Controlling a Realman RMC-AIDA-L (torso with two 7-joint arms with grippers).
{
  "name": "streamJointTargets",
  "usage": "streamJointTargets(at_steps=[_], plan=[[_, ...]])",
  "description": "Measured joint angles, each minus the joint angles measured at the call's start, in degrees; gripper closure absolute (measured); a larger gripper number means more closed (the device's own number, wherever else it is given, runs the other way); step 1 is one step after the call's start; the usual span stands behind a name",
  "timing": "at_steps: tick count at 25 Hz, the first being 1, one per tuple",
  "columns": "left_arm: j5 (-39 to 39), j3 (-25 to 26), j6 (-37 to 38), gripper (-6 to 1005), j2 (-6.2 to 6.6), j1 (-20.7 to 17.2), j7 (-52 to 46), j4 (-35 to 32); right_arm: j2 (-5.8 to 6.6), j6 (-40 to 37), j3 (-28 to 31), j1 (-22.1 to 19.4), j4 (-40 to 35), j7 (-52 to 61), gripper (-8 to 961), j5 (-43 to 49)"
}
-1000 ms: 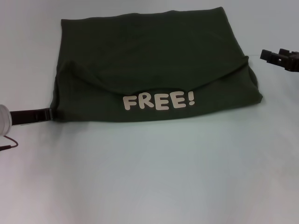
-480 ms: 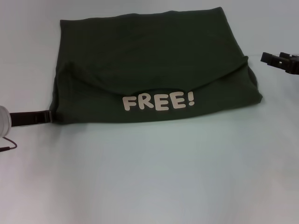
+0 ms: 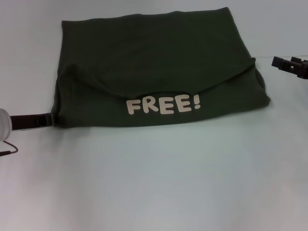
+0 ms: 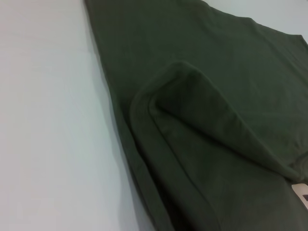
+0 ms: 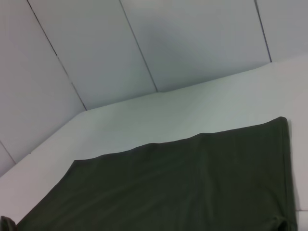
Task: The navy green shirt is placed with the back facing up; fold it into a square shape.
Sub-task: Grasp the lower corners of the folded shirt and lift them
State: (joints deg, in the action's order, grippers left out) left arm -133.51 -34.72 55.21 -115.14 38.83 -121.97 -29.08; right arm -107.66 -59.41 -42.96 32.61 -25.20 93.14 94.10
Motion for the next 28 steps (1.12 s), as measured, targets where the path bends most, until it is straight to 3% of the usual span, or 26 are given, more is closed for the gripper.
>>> streamJointTargets(at_steps=[7,20,28], plan=[[0.0,0.0,0.1,954,0.0,0.2,-0.1,0.0,0.1,0.0,0.0,0.0,0.0,0.0,157,0.3],[0.0,-0.1,-0.4,739,-0.16,-0.2,-0.4,-0.1,0.12,-0.2,0.0,-0.1,-0.2,0.6,157,1.3],[-0.1,0.0,-0.5,887,-0.06,-0.2,-0.7,-0.3,-0.14,-0.4,0.0,-0.1,-0.4,0.9,158,1.3]])
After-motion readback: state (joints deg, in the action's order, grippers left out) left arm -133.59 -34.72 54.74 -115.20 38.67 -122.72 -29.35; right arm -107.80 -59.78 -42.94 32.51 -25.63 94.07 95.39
